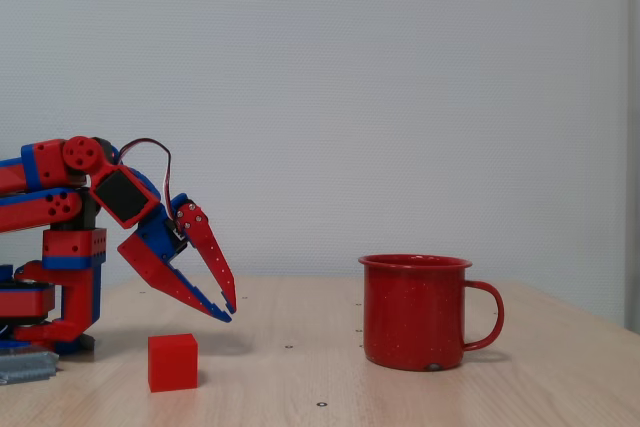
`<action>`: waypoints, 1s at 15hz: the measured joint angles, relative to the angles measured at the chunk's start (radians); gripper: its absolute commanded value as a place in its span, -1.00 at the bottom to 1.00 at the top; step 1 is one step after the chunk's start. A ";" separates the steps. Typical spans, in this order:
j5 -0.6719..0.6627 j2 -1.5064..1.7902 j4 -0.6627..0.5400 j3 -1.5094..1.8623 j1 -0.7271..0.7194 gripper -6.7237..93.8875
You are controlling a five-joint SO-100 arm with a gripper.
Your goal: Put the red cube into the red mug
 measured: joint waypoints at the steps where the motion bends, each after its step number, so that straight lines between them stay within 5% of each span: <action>1: 0.000 0.000 0.000 0.000 0.000 -0.86; 15: -0.002 0.000 0.038 -0.012 0.035 -0.86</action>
